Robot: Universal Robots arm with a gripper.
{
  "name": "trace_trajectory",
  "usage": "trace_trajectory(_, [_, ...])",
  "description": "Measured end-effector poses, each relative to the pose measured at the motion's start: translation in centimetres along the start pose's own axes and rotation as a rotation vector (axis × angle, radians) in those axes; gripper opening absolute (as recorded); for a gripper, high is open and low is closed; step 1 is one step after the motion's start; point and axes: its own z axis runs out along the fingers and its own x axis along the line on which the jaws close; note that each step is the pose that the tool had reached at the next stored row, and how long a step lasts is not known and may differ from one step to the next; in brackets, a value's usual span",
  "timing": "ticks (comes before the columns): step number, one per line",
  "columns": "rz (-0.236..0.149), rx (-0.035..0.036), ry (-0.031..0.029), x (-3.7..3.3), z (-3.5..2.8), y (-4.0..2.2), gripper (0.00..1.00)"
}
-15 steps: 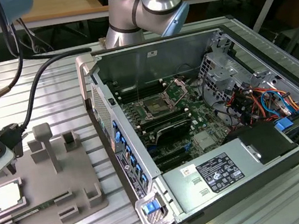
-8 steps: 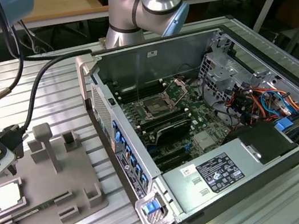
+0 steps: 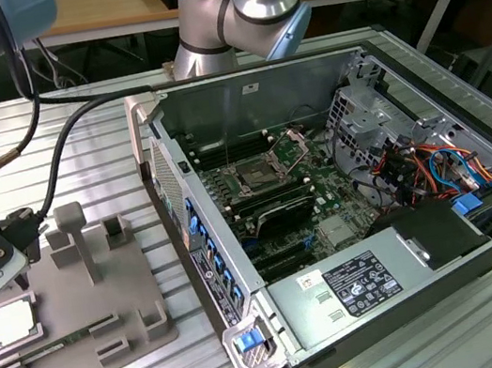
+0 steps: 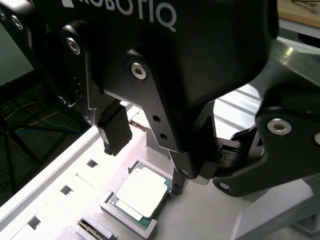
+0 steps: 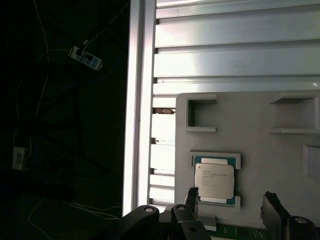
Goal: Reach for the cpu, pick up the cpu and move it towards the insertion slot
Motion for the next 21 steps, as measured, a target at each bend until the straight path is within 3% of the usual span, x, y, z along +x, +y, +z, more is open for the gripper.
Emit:
trace_trajectory(8, [0.0,-0.0001,-0.0001,0.01,0.51,-0.21,0.6])
trace_trajectory(21, [0.0,-0.0001,-0.0001,0.02,0.67,-0.3,0.6])
